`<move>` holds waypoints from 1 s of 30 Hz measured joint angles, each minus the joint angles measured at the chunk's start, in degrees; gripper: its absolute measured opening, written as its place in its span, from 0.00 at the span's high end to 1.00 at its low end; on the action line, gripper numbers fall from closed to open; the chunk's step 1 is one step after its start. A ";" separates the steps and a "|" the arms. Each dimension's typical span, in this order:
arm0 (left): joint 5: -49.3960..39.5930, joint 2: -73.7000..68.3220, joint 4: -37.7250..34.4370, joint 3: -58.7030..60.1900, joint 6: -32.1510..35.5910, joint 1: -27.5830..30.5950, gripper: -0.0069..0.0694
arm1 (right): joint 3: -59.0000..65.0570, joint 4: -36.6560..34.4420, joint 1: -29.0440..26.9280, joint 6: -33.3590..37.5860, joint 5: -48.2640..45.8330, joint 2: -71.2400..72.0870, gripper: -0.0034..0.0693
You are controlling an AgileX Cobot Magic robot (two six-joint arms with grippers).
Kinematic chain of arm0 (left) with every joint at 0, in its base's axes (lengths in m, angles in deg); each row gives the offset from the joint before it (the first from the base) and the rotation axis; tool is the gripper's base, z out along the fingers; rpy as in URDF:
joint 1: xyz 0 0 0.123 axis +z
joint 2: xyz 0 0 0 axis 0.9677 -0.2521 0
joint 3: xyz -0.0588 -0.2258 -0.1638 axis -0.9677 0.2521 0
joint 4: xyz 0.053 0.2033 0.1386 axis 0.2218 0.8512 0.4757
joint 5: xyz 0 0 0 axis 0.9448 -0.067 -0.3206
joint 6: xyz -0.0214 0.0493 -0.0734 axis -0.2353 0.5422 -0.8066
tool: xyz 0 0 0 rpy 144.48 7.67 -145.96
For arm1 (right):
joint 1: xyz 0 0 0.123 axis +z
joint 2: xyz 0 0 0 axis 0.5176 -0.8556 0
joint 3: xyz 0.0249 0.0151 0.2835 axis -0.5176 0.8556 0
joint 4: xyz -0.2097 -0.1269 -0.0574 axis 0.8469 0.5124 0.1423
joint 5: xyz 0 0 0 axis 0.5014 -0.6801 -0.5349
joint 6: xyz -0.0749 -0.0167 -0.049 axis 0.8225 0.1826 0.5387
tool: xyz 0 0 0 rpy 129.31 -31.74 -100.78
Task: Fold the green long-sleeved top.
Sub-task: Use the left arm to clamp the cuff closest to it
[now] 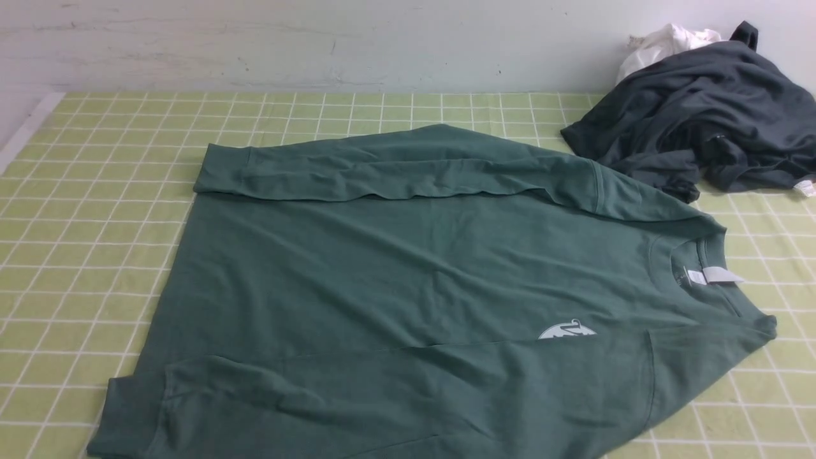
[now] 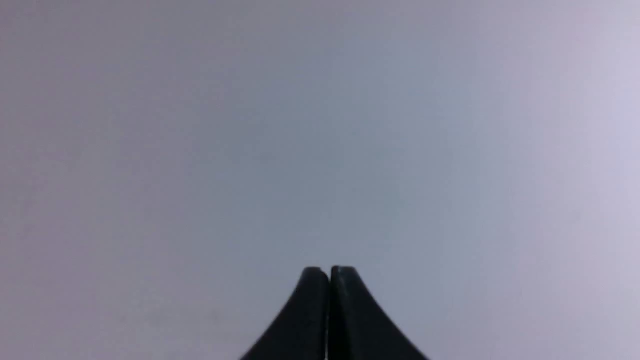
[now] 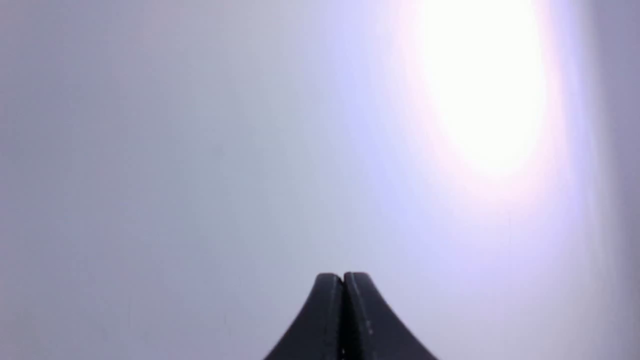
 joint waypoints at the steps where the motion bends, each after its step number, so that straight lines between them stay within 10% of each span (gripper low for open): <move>1: 3.10 0.00 -0.12 0.00 -1.94 0.00 0.91 | 0.00 -0.50 0.00 -0.30 3.78 0.00 0.97; 5: 3.85 0.05 1.28 -3.64 -7.01 0.00 0.91 | -0.15 -0.26 0.00 -3.10 13.40 -0.15 0.97; 10: -15.90 -6.89 5.70 -21.62 -2.96 0.00 0.91 | -12.08 12.68 0.05 -6.77 6.91 -7.83 0.97; 21: -65.22 -46.03 -0.14 -37.81 0.48 0.00 0.91 | -37.75 29.28 4.21 -27.43 -38.32 -42.06 0.97; 25: -74.20 -55.91 -6.75 -37.64 4.45 -0.05 0.91 | -37.75 21.68 12.97 -23.20 -53.55 -51.85 0.97; 30: -75.42 -64.98 -10.96 -37.90 10.20 -0.05 0.91 | -37.80 8.26 24.19 -1.63 -63.70 -65.17 0.97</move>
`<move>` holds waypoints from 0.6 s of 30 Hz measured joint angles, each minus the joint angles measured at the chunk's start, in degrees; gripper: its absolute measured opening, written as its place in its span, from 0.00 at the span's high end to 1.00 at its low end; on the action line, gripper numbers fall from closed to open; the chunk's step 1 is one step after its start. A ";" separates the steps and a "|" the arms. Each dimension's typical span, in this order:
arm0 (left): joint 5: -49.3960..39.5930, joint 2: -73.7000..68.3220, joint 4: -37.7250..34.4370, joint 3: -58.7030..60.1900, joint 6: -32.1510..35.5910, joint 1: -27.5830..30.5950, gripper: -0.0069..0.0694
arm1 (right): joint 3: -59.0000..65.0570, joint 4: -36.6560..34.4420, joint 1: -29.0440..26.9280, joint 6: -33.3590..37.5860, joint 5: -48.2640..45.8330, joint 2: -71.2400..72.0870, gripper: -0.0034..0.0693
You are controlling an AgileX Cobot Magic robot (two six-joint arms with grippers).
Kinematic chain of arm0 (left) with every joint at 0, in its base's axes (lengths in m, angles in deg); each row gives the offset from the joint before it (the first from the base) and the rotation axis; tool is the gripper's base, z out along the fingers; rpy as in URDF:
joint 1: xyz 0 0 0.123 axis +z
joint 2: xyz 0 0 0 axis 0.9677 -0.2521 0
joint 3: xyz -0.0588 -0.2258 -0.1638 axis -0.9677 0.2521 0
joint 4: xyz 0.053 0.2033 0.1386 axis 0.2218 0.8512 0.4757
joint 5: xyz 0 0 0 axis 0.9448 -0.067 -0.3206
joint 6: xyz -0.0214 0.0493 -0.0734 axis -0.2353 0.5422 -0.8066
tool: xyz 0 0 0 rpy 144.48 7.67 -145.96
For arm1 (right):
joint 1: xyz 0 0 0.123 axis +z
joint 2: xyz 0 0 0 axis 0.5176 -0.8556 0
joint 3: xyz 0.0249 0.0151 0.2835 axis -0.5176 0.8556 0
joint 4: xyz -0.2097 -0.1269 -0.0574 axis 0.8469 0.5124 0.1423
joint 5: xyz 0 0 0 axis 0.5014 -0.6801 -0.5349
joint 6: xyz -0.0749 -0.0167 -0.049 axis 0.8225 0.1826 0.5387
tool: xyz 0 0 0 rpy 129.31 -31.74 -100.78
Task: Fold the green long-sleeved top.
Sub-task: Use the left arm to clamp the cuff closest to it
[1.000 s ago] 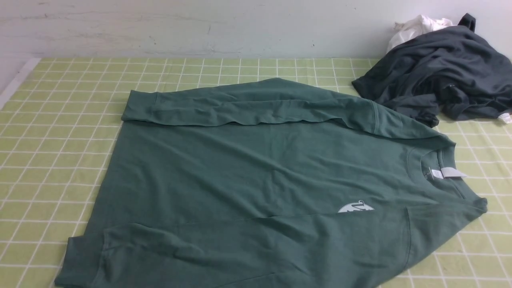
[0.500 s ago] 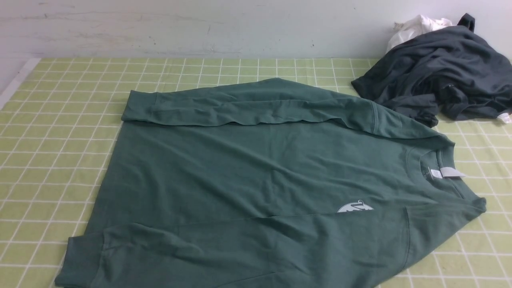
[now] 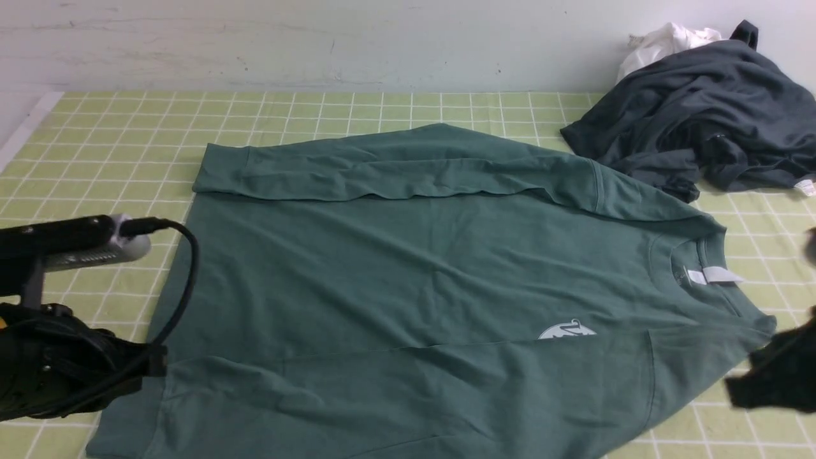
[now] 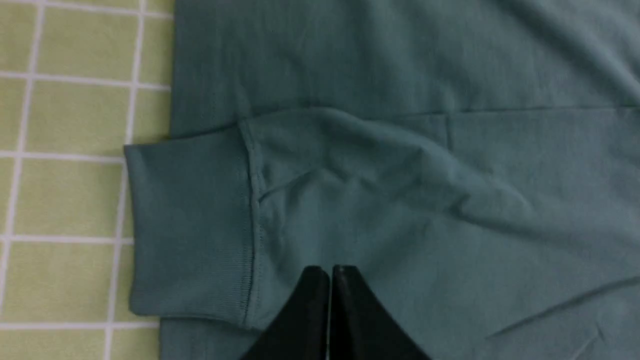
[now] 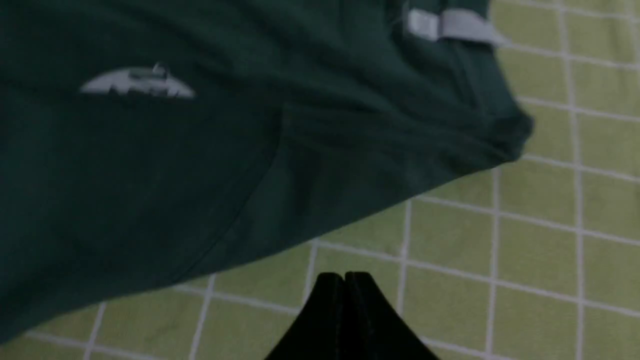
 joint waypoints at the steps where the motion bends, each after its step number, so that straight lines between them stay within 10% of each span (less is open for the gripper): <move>1: 0.05 -1.92 0.01 -0.51 0.92 0.00 0.91 | -0.07 -2.44 1.75 5.18 -0.06 -2.75 0.97; 7: -0.73 -10.76 0.31 -4.95 2.22 4.34 0.84 | -2.94 -15.14 4.42 19.86 1.51 -10.06 0.97; 18: 2.71 -26.22 0.37 -9.43 8.08 10.48 0.33 | -5.42 -25.78 4.48 26.71 -1.07 -10.42 0.97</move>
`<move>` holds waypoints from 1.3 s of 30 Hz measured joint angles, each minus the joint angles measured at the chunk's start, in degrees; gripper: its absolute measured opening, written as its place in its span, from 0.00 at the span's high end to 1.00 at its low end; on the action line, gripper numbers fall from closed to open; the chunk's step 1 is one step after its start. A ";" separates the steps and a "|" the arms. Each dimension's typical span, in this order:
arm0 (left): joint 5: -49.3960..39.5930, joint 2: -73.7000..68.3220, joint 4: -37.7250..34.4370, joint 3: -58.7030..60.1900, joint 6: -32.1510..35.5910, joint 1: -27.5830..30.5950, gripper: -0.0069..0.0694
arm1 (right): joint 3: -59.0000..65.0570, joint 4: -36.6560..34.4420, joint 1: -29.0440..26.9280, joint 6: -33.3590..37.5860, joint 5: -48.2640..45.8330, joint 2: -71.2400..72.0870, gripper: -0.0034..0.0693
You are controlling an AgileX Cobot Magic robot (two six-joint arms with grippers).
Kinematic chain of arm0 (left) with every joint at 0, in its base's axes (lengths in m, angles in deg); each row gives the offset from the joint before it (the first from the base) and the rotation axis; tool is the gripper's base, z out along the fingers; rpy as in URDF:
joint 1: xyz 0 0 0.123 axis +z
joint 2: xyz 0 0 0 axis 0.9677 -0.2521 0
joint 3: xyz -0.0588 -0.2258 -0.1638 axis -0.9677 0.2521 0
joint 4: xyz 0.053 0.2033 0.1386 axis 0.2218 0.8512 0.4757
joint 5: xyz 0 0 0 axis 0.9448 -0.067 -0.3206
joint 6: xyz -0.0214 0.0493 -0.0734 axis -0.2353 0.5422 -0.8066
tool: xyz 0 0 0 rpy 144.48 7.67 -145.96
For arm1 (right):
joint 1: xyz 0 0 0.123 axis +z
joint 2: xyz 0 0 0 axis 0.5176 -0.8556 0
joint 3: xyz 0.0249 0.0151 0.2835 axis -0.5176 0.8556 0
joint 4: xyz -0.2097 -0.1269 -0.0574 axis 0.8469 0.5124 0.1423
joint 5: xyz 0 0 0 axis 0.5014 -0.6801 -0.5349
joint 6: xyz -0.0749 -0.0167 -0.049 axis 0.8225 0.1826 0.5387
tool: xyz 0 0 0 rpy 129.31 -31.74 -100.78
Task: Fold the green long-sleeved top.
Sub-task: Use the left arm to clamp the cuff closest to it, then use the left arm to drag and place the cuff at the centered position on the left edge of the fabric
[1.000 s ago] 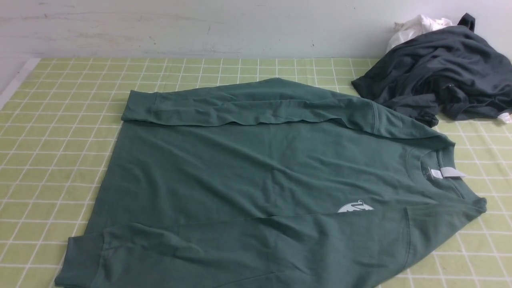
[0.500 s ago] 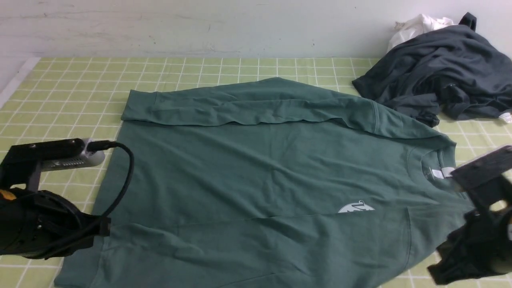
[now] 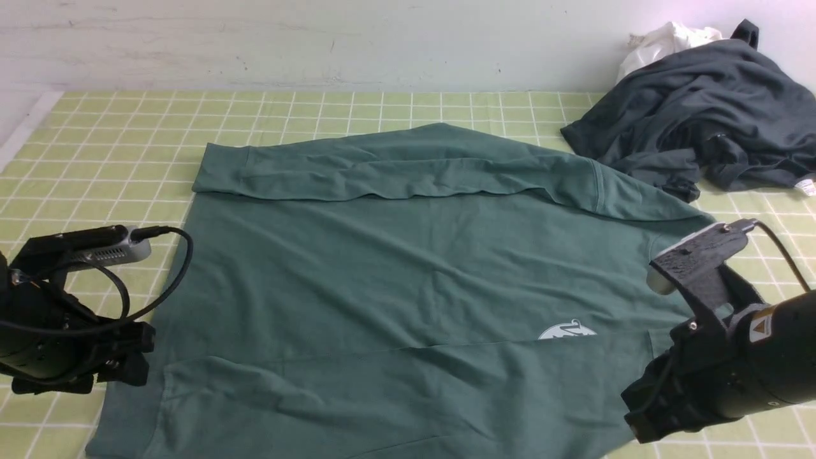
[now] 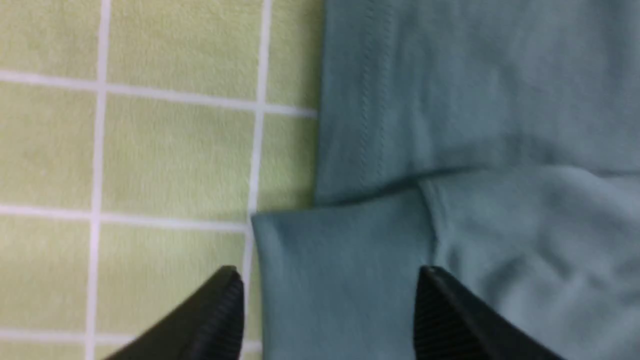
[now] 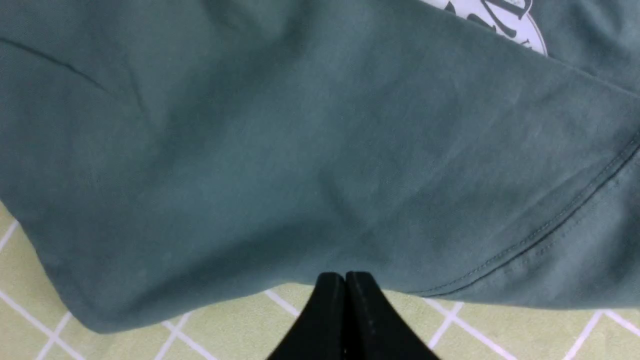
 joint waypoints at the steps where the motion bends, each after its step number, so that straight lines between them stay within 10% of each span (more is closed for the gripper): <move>1: 1.36 -2.38 0.00 -0.45 0.09 0.00 0.31 | 0.00 -0.45 0.00 0.12 -0.12 0.00 0.97; 6: 3.19 -6.50 0.33 -1.46 0.13 0.13 0.45 | -0.01 -0.85 0.00 0.12 -0.12 0.00 0.97; 12: 1.73 -6.31 -0.13 -2.60 1.15 -0.35 0.85 | -0.12 -1.39 0.00 0.19 -0.12 0.00 0.97; 26: -1.02 1.97 -0.28 -16.39 8.39 -7.12 0.86 | -0.12 -1.55 0.00 0.19 0.33 -0.20 0.97; 39: -3.79 -24.08 0.37 -44.89 10.25 -6.04 0.84 | -0.12 -0.79 0.00 0.19 1.69 -0.40 0.97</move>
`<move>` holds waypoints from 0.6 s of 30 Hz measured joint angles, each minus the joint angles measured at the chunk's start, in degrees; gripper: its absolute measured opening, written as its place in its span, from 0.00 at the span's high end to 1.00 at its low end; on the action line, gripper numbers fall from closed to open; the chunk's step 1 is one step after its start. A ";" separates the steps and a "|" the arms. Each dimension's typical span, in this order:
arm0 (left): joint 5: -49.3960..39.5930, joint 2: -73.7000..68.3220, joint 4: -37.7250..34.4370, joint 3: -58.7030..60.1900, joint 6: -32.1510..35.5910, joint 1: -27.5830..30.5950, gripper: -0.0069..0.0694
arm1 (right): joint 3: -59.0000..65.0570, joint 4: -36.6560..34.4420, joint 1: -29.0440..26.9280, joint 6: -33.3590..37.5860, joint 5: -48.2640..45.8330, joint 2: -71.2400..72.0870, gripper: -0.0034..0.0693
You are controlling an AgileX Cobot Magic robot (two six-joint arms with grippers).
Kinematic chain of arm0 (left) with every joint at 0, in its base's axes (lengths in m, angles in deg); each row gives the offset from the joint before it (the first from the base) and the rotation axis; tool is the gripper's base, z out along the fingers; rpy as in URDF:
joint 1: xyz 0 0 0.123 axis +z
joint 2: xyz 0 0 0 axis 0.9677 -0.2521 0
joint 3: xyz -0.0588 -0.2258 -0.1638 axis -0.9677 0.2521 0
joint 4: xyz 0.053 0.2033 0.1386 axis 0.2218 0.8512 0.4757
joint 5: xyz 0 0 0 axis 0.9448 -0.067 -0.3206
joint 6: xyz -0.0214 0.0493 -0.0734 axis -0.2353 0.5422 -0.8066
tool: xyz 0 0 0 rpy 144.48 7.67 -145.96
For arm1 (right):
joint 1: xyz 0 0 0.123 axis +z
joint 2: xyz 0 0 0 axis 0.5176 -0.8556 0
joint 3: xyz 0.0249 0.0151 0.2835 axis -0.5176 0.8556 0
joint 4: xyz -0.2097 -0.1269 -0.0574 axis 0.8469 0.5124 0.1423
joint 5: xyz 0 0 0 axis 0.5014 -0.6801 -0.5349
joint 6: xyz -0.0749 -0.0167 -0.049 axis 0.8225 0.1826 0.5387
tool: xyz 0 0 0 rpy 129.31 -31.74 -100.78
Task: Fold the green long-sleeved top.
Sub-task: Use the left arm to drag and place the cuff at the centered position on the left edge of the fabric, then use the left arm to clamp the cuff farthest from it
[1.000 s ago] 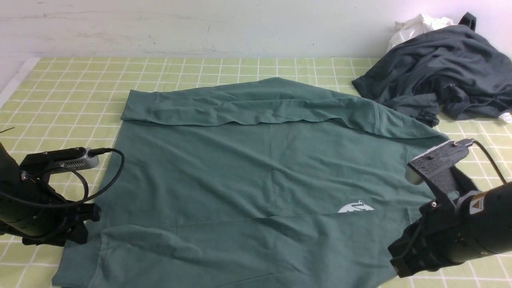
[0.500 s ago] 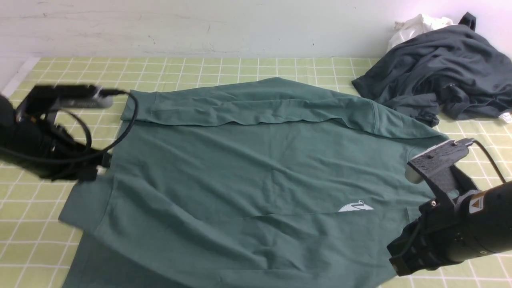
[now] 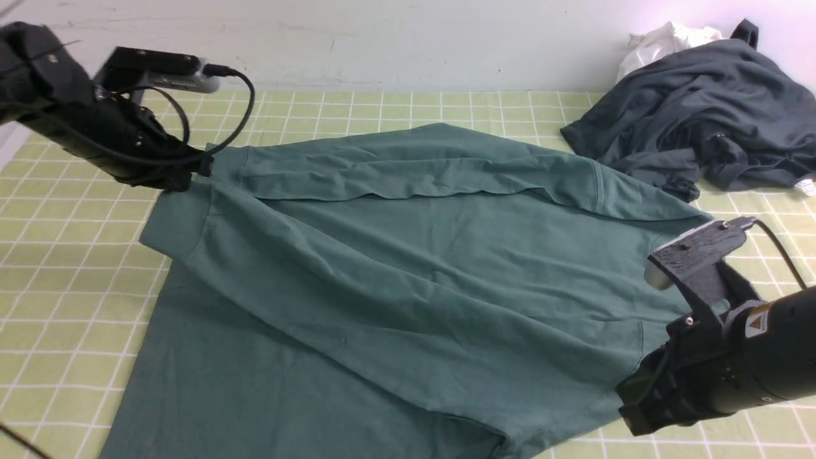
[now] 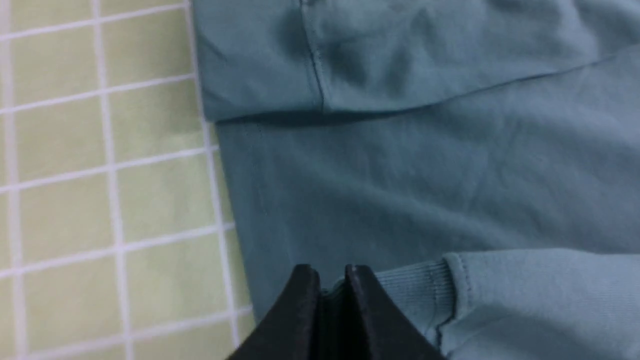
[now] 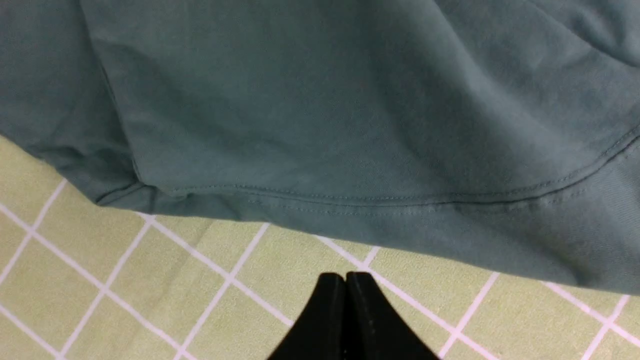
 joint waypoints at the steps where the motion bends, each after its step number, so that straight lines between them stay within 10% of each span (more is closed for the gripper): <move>1: -0.84 -0.99 0.00 -1.63 -0.06 0.00 0.83 | 0.00 0.06 0.00 0.07 0.16 0.00 0.97; 10: -4.32 -17.72 2.56 -25.46 -8.93 0.33 0.26 | 0.00 0.24 0.00 2.75 0.79 -0.45 0.97; 18: -4.89 -26.41 3.05 -32.38 -17.67 0.33 0.22 | 0.00 -0.12 0.00 2.78 0.96 -4.62 0.97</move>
